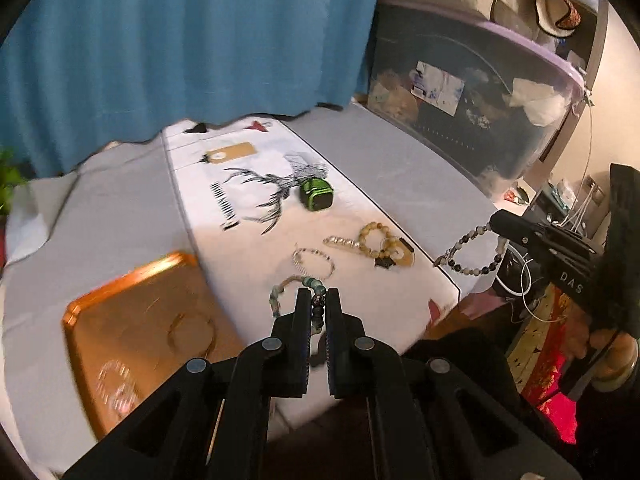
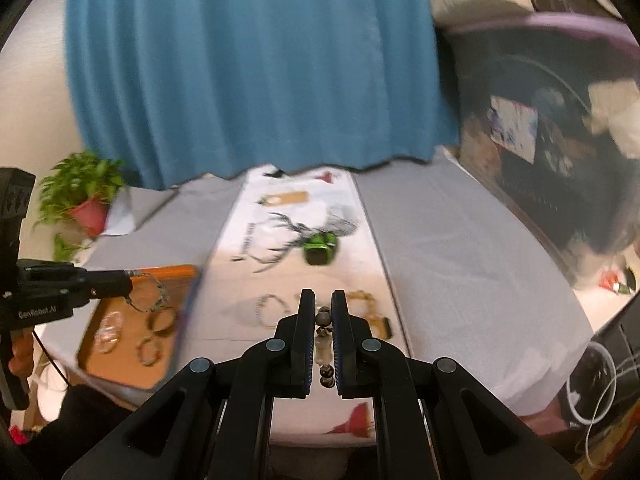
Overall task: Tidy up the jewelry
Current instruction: 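Carry both held bracelets over the tray with the left and right tools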
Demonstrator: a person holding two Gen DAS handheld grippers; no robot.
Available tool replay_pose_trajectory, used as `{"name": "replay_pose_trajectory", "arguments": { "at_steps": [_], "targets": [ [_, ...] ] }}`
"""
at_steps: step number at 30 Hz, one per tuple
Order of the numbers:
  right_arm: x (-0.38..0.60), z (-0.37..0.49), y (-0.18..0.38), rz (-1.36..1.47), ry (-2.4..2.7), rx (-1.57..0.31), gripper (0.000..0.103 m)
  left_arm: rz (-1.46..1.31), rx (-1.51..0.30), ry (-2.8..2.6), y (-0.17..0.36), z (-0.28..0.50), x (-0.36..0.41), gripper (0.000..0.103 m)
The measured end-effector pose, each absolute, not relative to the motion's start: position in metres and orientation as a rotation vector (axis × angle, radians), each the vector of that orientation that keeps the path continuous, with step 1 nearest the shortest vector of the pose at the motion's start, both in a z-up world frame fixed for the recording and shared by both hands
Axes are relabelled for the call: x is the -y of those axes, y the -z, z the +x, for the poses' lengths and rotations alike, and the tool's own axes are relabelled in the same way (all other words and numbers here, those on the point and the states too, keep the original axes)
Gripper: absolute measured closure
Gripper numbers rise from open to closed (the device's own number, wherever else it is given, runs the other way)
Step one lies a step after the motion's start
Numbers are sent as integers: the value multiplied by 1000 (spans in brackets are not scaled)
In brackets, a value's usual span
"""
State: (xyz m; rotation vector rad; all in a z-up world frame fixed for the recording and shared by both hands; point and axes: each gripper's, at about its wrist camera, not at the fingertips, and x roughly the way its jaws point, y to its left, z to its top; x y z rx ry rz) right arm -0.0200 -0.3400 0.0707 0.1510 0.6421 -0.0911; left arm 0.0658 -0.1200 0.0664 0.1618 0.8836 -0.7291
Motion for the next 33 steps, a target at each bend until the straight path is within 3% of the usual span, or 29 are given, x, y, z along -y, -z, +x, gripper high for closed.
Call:
{"name": "replay_pose_trajectory", "arguments": {
  "at_steps": [17, 33],
  "targets": [
    [210, -111, -49, 31, -147, -784, 94, 27, -885, 544, -34, -65, -7, 98],
    [164, -121, -45, -42, -202, -820, 94, -17, -848, 511, -32, -85, -38, 98]
  ]
}}
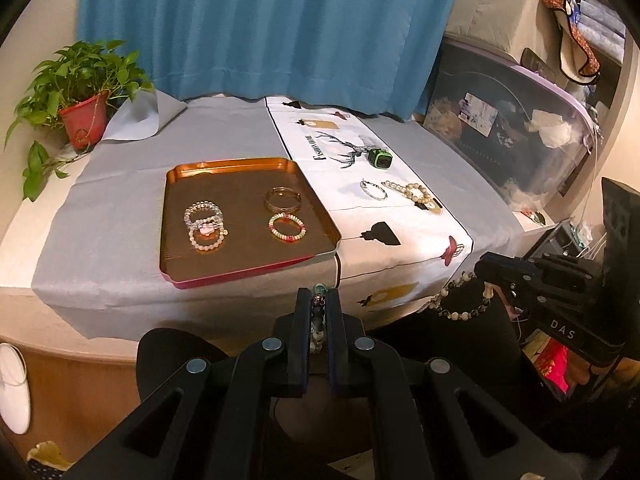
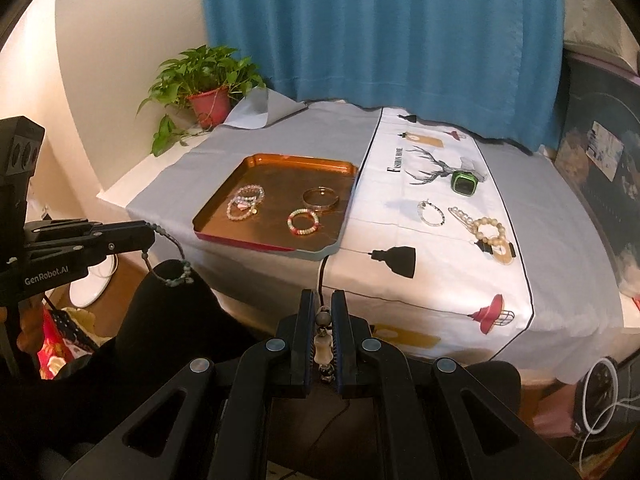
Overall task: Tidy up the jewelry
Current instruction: 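Carry both held bracelets over the tray with the left and right tools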
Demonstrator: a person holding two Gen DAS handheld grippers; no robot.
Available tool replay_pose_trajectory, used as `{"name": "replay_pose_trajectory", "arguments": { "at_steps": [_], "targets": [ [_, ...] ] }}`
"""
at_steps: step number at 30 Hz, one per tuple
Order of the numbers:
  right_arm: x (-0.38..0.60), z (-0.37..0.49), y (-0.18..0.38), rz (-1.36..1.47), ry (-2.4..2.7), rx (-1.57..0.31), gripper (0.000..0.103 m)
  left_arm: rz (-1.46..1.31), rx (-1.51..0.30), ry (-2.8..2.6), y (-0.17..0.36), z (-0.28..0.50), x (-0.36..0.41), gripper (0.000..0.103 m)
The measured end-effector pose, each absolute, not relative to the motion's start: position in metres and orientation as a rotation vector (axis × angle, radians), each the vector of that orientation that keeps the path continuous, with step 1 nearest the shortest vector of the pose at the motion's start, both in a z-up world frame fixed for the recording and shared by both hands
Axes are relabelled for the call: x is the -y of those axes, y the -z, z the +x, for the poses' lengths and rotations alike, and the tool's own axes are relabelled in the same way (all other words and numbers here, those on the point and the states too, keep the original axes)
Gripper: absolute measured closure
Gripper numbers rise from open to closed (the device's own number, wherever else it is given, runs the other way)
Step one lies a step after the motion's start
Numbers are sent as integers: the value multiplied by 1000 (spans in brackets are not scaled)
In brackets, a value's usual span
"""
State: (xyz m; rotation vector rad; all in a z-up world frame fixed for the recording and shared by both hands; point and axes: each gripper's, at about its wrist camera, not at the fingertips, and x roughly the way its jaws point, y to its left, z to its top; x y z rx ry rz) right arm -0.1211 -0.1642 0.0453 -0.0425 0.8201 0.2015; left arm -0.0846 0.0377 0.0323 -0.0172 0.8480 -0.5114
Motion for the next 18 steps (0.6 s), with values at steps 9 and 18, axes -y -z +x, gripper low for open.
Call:
{"name": "replay_pose_trajectory", "arguments": {
  "at_steps": [9, 18],
  "targets": [
    [153, -106, -38, -62, -207, -850, 94, -45, -860, 507, -29, -74, -48, 98],
    [137, -73, -37, -76, -223, -850, 94, -63, -851, 476, -30, -50, -62, 98]
  ]
}}
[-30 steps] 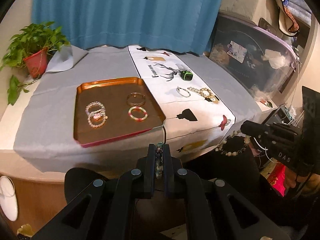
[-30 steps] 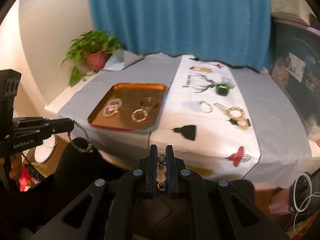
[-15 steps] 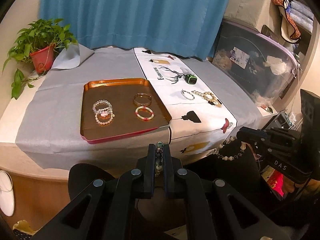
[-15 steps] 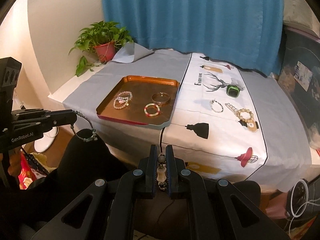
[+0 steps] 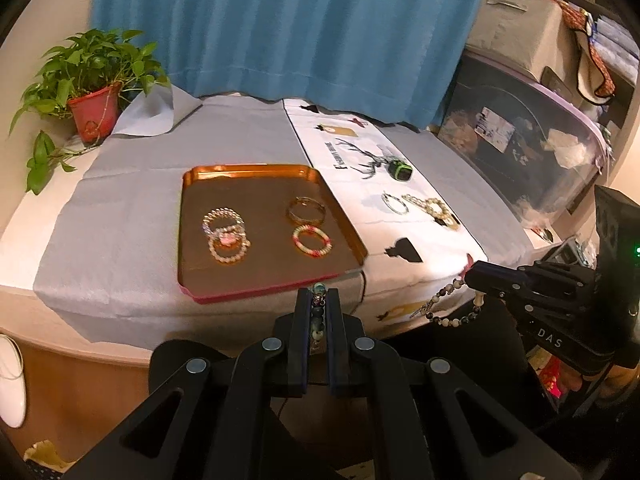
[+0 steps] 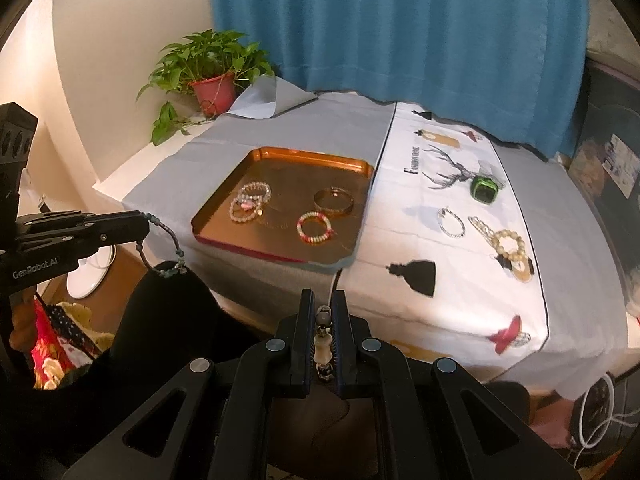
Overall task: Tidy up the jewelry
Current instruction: 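Carry both held bracelets over the tray with the left and right tools, then lower both tools into the tray and open them to release the bracelets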
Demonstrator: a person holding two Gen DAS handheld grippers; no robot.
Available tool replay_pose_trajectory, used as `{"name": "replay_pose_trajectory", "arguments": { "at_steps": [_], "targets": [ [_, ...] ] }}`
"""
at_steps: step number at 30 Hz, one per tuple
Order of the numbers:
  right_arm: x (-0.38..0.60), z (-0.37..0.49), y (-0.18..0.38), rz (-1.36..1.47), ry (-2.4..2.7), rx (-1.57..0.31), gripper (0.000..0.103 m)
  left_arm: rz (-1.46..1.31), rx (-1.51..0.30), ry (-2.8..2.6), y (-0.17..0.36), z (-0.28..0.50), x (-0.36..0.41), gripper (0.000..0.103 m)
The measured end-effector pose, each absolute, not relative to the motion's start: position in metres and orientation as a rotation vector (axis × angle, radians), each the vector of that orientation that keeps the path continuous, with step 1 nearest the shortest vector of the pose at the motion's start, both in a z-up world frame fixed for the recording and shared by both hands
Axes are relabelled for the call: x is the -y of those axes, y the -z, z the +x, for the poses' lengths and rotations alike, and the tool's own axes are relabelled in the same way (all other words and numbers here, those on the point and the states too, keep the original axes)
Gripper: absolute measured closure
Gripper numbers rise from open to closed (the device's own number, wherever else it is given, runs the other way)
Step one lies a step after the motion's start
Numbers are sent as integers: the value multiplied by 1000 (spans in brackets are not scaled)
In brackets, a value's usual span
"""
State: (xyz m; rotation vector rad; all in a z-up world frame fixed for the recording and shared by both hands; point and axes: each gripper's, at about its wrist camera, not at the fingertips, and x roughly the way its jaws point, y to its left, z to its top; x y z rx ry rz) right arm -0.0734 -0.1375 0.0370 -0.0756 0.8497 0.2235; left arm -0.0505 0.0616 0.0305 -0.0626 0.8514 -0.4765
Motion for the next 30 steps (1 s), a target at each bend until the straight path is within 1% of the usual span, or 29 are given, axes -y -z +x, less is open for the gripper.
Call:
{"name": "replay_pose_trajectory", "arguments": {
  "at_steps": [14, 23, 30],
  "targets": [
    [110, 12, -31, -83, -251, -832, 94, -64, -840, 439, -27, 21, -67, 98],
    [97, 69, -14, -85, -251, -835, 94, -53, -874, 412, -10, 81, -64, 98],
    [93, 102, 7, -88, -247, -846, 94, -17, -916, 376, 13, 115, -51, 98]
  ]
}}
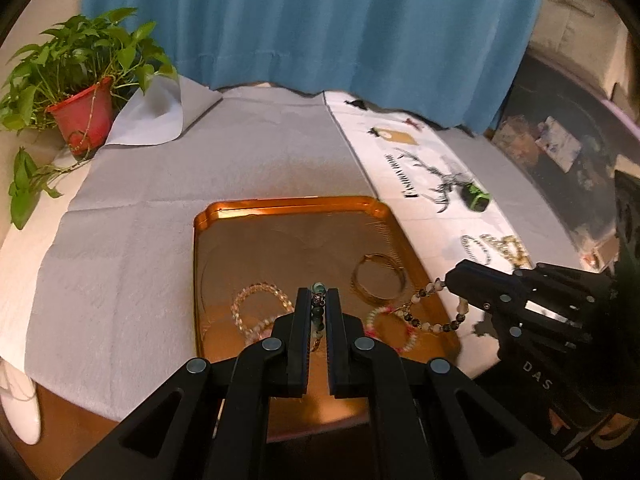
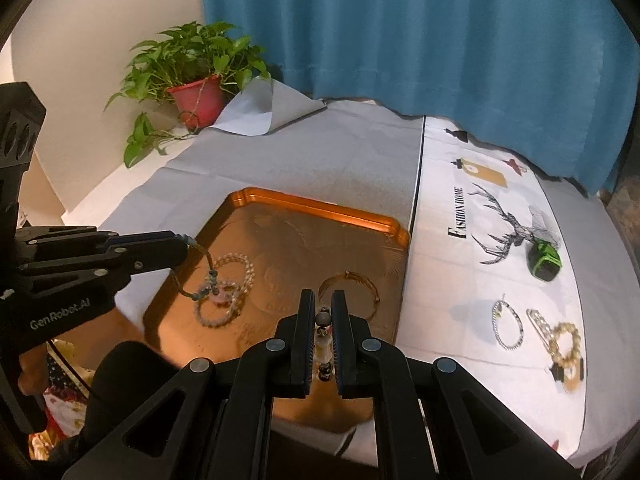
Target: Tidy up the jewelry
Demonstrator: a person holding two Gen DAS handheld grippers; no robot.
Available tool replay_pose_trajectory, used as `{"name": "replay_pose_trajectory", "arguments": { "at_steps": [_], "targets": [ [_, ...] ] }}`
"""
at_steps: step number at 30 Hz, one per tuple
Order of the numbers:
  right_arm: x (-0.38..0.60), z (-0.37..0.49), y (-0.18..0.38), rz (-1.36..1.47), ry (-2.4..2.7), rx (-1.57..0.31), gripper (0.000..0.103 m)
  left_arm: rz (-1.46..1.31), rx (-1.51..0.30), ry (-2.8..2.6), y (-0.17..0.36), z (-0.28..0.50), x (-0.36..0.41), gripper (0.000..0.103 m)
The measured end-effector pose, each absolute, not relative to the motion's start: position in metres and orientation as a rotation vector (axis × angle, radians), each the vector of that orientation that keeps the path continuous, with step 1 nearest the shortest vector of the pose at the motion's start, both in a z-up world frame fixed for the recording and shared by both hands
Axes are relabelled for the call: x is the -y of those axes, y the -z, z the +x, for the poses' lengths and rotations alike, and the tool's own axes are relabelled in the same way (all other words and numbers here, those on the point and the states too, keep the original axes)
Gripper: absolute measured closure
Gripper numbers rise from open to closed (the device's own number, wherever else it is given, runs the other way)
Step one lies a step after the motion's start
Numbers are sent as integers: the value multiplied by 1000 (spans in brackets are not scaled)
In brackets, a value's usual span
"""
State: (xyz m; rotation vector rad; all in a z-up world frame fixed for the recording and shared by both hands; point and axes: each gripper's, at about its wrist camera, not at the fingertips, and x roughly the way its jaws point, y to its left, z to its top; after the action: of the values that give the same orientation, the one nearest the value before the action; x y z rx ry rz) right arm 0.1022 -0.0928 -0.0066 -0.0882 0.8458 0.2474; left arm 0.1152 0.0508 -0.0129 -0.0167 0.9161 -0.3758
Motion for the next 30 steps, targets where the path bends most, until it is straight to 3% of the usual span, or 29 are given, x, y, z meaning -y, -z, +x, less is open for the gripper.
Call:
{"name": "replay_pose_trajectory", "arguments": {
  "at_steps": [6, 7, 8, 9, 10, 11, 13, 30],
  "targets": [
    [94, 125, 29, -69, -237, -896, 93, 7, -947, 316, 34, 134, -47, 94],
    [94, 130, 36, -64, -236, -934, 90, 24, -959, 299, 38, 137, -47, 76],
    [94, 131, 40, -66, -230, -956, 81, 42, -968, 281, 41, 137, -46, 63],
    [94, 132, 46, -70, -212, -992, 71, 59, -976, 258, 44, 137, -46, 24],
    [96, 131, 50, -72, -201, -1006, 45, 75, -980, 226, 46, 135, -47, 7],
    [98, 128, 53, -78, -182, -1007, 35, 85, -962, 194, 46, 131, -50, 7],
    [102, 117, 56, -87, -180, -1004, 29, 92, -969, 195, 49, 123, -54, 7],
    [124, -44, 22, -117, -120, -904, 28, 84, -978, 144, 34, -15, -48, 7]
  ]
}}
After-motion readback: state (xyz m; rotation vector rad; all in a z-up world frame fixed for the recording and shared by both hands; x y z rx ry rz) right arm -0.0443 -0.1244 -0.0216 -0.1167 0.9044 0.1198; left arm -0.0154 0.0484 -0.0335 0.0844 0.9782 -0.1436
